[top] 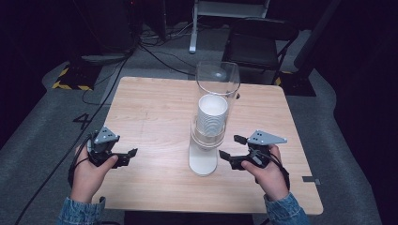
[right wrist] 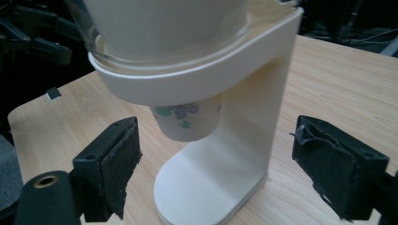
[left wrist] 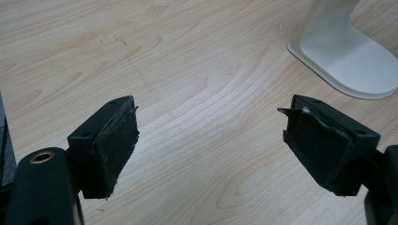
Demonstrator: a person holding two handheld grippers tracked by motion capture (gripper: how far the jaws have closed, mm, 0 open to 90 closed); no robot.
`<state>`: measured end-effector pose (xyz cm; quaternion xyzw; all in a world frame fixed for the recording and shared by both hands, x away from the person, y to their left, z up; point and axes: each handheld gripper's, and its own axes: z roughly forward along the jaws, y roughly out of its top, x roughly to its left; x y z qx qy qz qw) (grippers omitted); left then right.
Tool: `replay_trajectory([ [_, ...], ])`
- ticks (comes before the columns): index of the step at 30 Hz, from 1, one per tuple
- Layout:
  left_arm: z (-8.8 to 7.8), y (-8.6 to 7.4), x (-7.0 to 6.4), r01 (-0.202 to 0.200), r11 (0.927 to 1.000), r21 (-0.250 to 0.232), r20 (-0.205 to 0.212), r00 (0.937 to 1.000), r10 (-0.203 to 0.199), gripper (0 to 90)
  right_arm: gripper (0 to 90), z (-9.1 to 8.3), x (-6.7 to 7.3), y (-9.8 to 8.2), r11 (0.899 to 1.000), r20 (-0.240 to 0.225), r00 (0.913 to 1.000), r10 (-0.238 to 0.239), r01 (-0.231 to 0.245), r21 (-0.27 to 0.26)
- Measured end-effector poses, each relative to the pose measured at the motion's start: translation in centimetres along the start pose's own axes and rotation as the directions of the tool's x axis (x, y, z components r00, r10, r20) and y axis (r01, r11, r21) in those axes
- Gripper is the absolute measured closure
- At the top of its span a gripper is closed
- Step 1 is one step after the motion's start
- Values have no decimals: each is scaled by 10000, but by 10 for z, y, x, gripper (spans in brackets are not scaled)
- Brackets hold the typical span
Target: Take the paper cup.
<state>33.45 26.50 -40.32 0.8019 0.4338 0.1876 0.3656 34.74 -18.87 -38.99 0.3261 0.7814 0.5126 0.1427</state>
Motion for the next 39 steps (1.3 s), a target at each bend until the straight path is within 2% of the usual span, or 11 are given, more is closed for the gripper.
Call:
replay_trajectory([
  [5, 1, -1, 0, 29, 10000, 27, 7, 10000, -29, 178, 160, 12, 6, 0, 9997, -184, 9997, -145, 141, -206],
  [9, 1, -1, 0, 75, 10000, 48, 27, 10000, -75, 178, 158, 22, 8, 0, 9996, -145, 9999, -34, 29, -285],
  [19, 3, -2, 0, 76, 9999, 134, 77, 9999, -77, 178, 158, 46, 12, -1, 9991, -216, 9995, -215, 207, -382],
  [26, 5, -4, 1, 86, 9997, 210, 114, 9999, -89, 178, 159, 63, 13, -4, 9973, -550, 9982, -242, 203, -713],
  [34, 6, -5, 1, 79, 9995, 295, 123, 9999, -82, 178, 166, 72, 16, -5, 9941, -342, 9989, -323, 286, -1050],
  [35, 6, -5, 1, 75, 9995, 304, 131, 9999, -79, 178, 175, 73, 16, -5, 9933, -311, 9989, -344, 307, -1117],
  [36, 6, -5, 2, 56, 9995, 299, 124, 9999, -60, 178, 221, 74, 18, -5, 9889, -105, 9987, -495, 476, -1404],
  [39, 5, -5, 2, 57, 9997, 258, 106, 9999, -60, 178, 250, 74, 18, -5, 9858, 42, 9984, -555, 555, -1585],
])
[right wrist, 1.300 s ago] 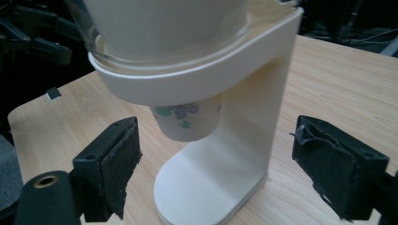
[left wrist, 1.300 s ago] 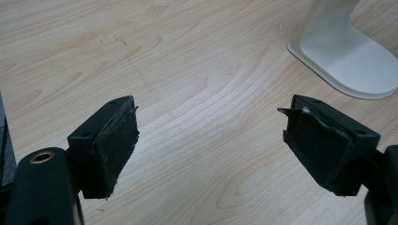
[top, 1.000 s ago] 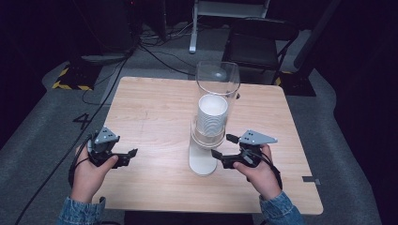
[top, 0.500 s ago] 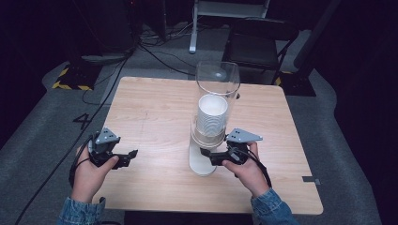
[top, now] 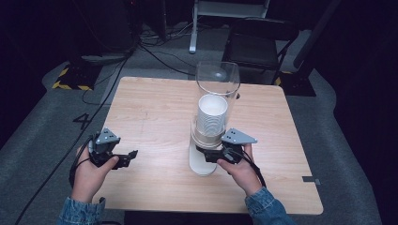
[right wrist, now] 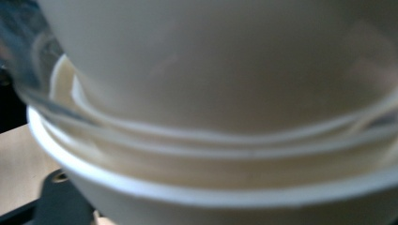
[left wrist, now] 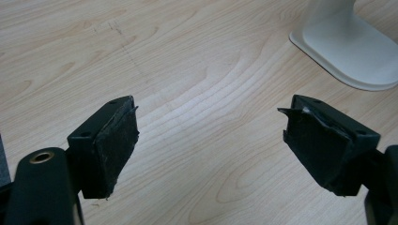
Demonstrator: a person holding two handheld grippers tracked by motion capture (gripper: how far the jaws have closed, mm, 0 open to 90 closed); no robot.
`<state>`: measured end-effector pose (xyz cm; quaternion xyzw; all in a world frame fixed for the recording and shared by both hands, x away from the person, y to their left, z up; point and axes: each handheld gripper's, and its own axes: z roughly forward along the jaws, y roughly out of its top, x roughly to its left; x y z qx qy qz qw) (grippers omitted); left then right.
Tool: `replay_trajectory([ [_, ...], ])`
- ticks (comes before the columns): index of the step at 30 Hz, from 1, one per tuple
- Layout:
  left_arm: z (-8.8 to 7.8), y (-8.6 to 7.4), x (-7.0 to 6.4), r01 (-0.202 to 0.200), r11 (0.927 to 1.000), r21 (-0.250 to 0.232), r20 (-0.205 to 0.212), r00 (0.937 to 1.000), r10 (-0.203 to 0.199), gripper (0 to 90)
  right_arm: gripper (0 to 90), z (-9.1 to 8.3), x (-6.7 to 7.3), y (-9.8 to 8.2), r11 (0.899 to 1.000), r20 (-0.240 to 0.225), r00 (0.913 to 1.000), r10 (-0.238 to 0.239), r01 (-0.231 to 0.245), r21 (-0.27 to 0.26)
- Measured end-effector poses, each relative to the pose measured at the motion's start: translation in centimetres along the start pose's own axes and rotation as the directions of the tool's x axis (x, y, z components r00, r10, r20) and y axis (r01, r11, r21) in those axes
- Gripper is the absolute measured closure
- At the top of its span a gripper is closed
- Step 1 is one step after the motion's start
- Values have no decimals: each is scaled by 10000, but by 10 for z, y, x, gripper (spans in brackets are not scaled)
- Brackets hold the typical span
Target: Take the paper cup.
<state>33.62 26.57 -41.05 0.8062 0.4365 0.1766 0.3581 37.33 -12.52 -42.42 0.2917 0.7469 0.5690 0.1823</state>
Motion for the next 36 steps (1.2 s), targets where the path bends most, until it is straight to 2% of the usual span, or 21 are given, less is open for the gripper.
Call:
replay_trajectory([
  [1, 0, 0, 0, 16, 10000, -2, 2, 10000, -16, 178, 270, 0, 1, 0, 9998, 90, 9998, -155, 156, -92],
  [8, 0, 0, 0, 15, 10000, 59, 19, 10000, -15, 178, 307, 0, 1, -1, 9992, 182, 9992, -368, 371, -161],
  [13, 1, 0, 0, 13, 10000, 63, 39, 10000, -13, 178, 320, 0, 1, -2, 9989, 226, 9987, -467, 467, 20],
  [17, 0, 0, 0, -15, 10000, 40, 21, 10000, 15, 178, 326, 1, 1, -5, 9994, 180, 9992, -344, 342, 108],
  [23, 0, -1, 0, 16, 10000, -18, 25, 10000, -16, 178, 332, 2, 1, -9, 9991, 230, 9988, -429, 427, 63],
  [36, 2, -2, 0, 73, 9999, 76, 58, 10000, -74, 178, 345, 0, -1, -10, 9996, 85, 9997, -250, 249, 157],
])
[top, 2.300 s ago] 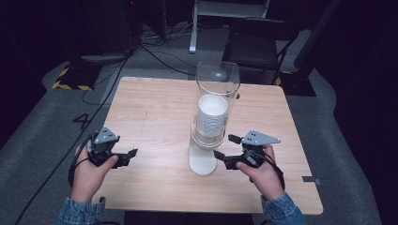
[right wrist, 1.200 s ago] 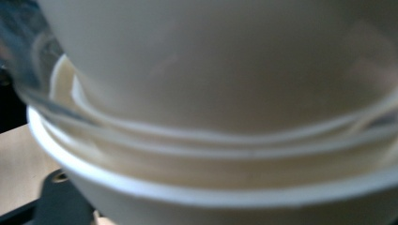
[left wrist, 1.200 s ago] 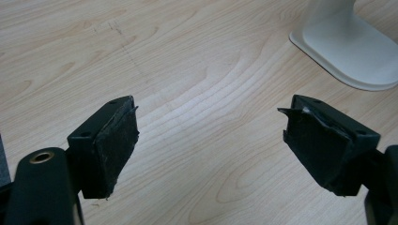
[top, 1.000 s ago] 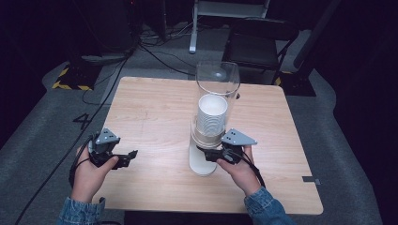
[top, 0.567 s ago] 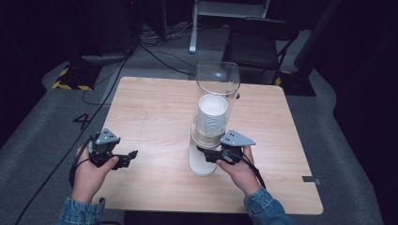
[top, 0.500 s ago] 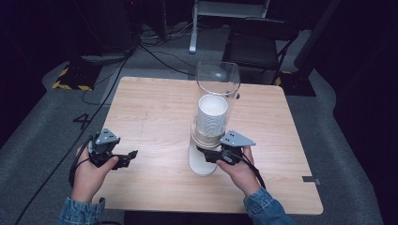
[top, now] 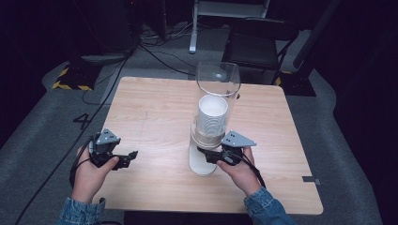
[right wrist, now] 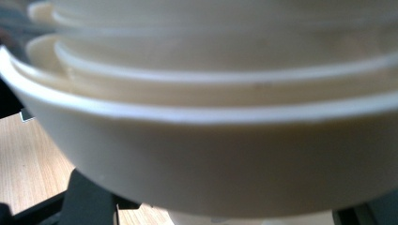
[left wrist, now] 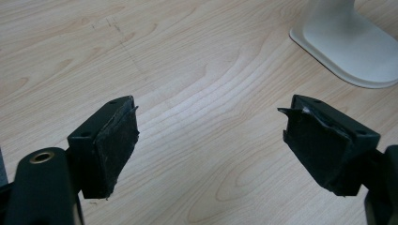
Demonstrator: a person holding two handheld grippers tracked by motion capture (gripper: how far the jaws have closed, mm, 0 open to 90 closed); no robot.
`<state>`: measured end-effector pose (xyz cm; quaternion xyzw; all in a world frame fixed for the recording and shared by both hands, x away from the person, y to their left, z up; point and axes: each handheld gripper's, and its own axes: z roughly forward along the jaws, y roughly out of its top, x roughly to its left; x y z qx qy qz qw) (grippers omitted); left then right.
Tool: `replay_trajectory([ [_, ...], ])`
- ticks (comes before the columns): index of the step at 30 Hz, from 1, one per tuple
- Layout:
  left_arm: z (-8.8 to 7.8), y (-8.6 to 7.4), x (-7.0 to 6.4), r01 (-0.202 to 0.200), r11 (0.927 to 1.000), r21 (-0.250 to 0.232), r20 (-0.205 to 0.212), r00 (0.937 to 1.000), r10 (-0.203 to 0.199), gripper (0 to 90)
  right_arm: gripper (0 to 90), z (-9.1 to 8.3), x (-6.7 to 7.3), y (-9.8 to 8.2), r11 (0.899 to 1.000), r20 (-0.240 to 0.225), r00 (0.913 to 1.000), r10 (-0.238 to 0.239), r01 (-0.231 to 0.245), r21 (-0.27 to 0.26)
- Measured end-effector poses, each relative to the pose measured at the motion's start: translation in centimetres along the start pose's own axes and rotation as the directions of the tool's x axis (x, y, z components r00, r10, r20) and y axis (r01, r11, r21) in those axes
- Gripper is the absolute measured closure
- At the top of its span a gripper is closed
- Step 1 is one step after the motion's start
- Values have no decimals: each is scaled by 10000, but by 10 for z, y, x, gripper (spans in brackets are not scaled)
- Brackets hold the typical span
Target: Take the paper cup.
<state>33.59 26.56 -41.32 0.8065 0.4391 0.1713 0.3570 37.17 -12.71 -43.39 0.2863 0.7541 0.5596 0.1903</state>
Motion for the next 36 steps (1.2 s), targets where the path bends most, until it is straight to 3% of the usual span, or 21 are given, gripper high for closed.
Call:
replay_trajectory([
  [11, -1, -1, 1, 15, 10000, 13, 23, 10000, -15, 178, 347, -1, 0, -1, 9999, -25, 9999, 122, -122, 40],
  [18, -1, -1, 1, 16, 10000, 19, 34, 10000, -16, 178, 351, -1, 0, -3, 9987, -149, 9989, 446, -442, 258],
  [20, -1, -1, 1, 22, 10000, 16, 30, 10000, -22, 178, 351, -2, 0, -3, 9989, -76, 9994, 341, -338, 316],
  [21, -1, -1, 2, 26, 10000, 14, 35, 10000, -26, 179, 356, 0, -1, -5, 9971, 31, 9999, 100, -102, 758],
  [23, -1, -1, 2, 47, 10000, 10, 32, 10000, -47, 178, 356, 5, -1, -13, 9940, 50, 10000, 48, -53, 1094],
  [25, -1, -1, 2, 37, 10000, -36, 11, 10000, -37, 178, 350, 8, -4, -21, 9939, 34, 10000, 89, -92, 1096],
  [36, -1, -2, 2, 49, 10000, -20, 15, 10000, -49, 179, 339, 5, -3, -23, 9911, 14, 9998, -191, 187, 1318],
])
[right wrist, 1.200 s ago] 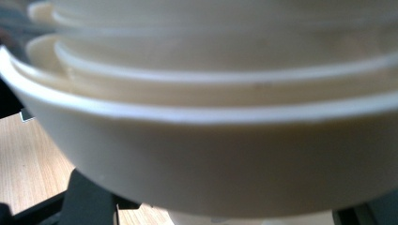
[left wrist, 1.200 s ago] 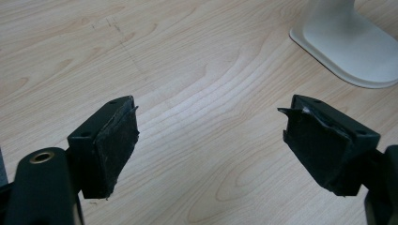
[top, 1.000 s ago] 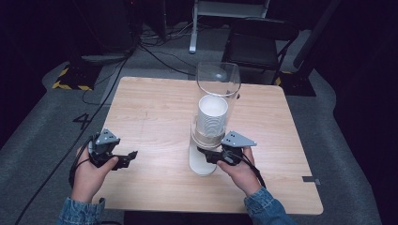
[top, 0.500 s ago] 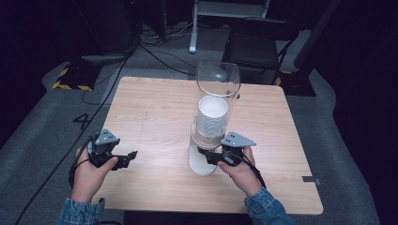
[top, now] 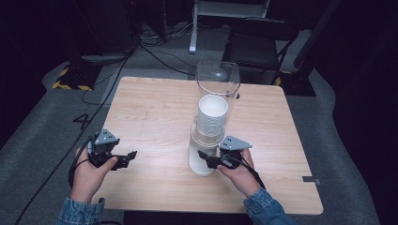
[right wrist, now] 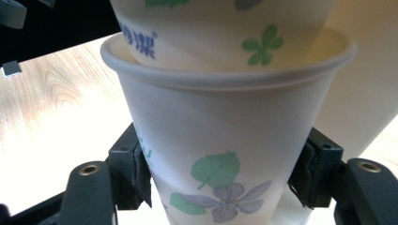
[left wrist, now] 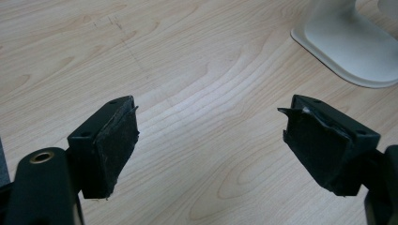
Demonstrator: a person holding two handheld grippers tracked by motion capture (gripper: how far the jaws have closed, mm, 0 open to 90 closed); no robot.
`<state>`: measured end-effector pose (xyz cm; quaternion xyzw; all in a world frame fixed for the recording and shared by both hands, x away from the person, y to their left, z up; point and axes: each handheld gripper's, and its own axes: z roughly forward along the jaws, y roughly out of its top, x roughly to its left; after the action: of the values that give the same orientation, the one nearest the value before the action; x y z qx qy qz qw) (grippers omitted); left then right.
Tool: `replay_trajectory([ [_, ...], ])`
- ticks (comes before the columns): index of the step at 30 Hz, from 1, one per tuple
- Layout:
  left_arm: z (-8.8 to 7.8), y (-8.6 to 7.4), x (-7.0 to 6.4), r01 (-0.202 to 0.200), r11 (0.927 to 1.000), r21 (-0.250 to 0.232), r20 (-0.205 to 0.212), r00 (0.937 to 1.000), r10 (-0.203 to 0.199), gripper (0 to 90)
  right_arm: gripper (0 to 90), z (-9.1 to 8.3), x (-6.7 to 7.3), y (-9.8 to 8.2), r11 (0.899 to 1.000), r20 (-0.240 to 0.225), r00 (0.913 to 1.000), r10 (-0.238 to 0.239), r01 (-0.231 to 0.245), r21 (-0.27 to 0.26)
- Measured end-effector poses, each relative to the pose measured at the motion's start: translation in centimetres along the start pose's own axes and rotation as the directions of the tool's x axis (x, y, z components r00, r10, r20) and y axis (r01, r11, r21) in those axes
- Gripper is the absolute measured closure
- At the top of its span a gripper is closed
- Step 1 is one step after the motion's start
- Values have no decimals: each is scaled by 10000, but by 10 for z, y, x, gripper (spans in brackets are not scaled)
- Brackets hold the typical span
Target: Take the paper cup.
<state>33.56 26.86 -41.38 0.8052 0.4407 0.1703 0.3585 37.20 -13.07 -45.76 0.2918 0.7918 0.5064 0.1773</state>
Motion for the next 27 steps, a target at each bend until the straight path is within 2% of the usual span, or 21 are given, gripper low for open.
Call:
replay_trajectory([
  [10, 1, 0, 1, 6, 10000, -16, 10, 10000, -6, 178, 337, -3, 3, -5, 9987, 31, 10000, -93, 92, 506],
  [20, 3, 1, 0, 40, 10000, 0, 64, 10000, -40, 178, 336, -6, 0, -10, 9975, 157, 9998, -143, 132, 700],
  [27, 8, 6, -1, -23, 10000, 41, 191, 9998, 23, 178, 336, -14, -2, -14, 9963, 356, 9993, -143, 113, 849],
])
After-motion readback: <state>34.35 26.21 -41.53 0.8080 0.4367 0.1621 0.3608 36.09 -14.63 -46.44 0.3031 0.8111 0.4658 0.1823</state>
